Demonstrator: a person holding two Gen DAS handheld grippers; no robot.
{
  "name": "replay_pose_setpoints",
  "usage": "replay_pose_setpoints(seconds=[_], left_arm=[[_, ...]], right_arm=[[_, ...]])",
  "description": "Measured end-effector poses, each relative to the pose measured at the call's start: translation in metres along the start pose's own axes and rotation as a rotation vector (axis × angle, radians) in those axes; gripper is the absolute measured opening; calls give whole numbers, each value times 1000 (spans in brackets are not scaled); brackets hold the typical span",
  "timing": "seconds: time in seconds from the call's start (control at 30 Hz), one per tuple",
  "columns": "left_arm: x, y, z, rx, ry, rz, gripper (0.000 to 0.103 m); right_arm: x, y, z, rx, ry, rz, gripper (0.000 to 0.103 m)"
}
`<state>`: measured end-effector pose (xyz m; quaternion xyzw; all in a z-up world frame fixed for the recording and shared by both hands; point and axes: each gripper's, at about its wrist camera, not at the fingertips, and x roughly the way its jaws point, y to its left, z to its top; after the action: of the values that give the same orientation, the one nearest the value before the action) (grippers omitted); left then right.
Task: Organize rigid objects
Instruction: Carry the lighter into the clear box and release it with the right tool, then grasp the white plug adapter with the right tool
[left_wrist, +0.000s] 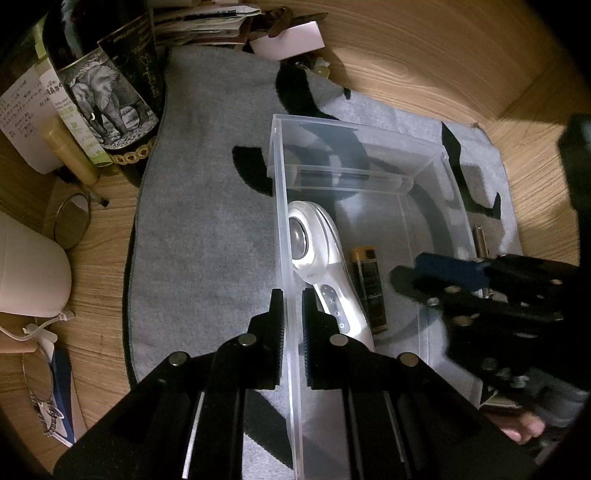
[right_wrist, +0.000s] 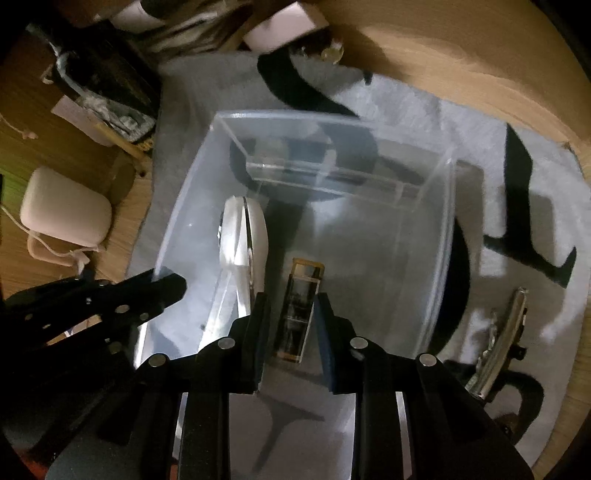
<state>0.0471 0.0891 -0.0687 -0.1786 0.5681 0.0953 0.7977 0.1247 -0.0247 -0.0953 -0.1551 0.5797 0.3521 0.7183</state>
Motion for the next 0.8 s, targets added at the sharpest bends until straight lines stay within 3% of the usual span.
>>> replay_pose_setpoints(seconds=[0.33,0.5,0.8], left_arm=[[0,-1,1,7,3,7,7],[1,-2,1,19,4,17,7],[2,-4,2,13,8,32,7]], right_arm=[[-59,-34,-12,125,-124,-5,32],[-88,-60,-31,212,-178,-48,47],[-115,-119,-79,404,-192,-111,47]])
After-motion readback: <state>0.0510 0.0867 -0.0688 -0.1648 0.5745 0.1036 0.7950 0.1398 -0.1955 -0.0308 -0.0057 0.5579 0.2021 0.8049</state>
